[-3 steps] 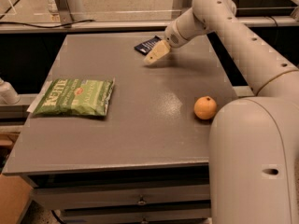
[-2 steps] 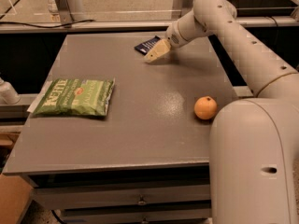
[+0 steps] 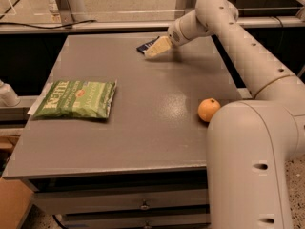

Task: Move rxbar blueberry near green jalapeno chip bag

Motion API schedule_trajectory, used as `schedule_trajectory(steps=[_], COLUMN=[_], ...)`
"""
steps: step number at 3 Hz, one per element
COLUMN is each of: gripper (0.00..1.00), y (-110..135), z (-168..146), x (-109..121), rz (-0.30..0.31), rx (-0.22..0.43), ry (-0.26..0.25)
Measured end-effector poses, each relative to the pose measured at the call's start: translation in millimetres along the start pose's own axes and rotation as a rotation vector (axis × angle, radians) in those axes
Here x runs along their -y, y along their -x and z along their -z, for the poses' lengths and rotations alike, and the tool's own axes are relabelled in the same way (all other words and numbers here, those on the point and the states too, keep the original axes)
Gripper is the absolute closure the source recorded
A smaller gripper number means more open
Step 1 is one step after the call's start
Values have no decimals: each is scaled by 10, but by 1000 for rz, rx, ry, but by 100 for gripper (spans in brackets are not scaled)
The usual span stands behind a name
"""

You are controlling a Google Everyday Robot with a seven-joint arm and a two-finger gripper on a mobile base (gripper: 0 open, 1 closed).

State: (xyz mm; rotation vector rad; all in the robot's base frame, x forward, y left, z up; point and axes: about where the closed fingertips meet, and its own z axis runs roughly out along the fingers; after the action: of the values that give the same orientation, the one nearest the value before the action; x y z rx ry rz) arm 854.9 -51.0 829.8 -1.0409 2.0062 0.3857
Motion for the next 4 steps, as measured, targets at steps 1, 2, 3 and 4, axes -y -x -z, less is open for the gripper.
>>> schedule_trajectory(steps=[1,2,3,4], gripper=[17,41,64,88], y=[-1,-60,-50,-14], z=[-89,-141,-123,-94], x=[-38,-85,-84,-80], rz=[-24,-46,-49,-49], rx=[-19,-43,-44,-44], ry=[20,44,46,46])
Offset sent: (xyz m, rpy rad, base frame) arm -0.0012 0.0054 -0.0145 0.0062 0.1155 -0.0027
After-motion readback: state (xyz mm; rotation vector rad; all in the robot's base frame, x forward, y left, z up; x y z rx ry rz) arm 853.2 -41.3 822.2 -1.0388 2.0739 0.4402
